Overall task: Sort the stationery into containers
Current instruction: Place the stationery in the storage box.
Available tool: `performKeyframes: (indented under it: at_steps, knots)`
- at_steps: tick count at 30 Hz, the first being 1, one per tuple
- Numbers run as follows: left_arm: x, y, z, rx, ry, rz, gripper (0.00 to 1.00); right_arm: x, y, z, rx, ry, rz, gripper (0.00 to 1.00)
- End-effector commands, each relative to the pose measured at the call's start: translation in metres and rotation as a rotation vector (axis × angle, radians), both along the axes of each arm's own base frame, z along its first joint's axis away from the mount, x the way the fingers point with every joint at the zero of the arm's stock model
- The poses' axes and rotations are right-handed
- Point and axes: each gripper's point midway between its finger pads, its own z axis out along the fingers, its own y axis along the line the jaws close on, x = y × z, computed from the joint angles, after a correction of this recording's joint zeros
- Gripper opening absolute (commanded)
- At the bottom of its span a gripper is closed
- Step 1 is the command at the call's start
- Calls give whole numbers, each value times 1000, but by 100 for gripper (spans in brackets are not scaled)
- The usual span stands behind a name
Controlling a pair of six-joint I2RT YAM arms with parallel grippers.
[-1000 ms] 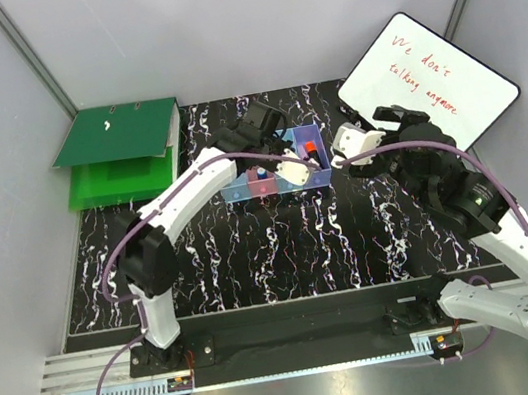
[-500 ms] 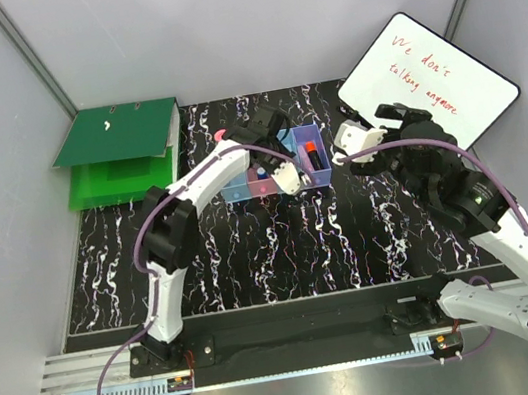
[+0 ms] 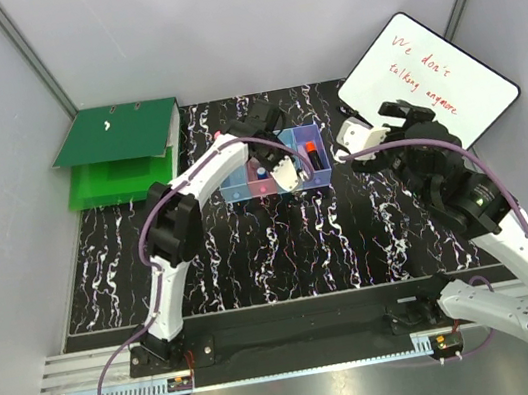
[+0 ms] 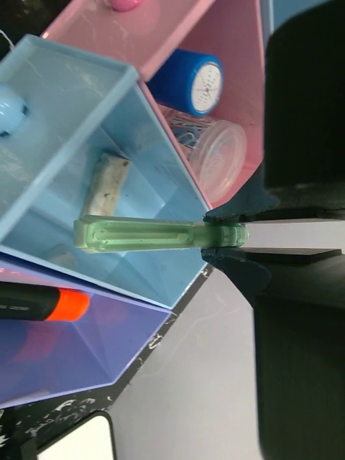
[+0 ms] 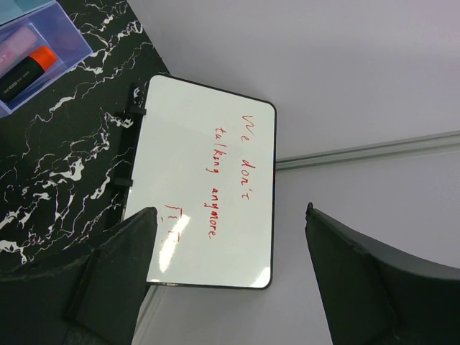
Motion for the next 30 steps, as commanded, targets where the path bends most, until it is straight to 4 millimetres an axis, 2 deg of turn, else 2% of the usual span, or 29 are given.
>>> performKeyframes:
  at_steps: [1, 6, 9, 12, 16, 20, 22, 25, 28, 30]
  knots:
    - [-7, -19, -4, 61, -88, -310, 4, 1, -9, 14, 20, -56, -37, 90]
    - [-5, -20, -15, 83, -87, -326, 8, -1, -14, 13, 28, -59, -51, 90]
    - [-4, -23, -17, 77, -84, -329, 15, -1, -17, 14, 31, -63, -60, 90]
    - [-3, -26, -19, 73, -79, -327, 30, -1, -17, 14, 31, -63, -60, 90]
    - [-2, -29, -18, 65, -80, -323, 38, -1, -18, 13, 31, -63, -60, 91]
    - [0, -33, -17, 44, -79, -312, 40, -1, -19, 12, 32, -64, -65, 91]
    - [1, -37, -13, 25, -84, -305, 42, -1, -19, 11, 33, -62, -64, 91]
    - [7, -47, 4, -40, -102, -267, 44, -1, -20, 8, 33, -58, -69, 91]
    - [15, -56, 31, -117, -131, -207, 45, -2, -19, 4, 32, -50, -66, 91]
    - [19, -61, 53, -189, -153, -157, 52, -1, -20, 2, 31, -46, -70, 91]
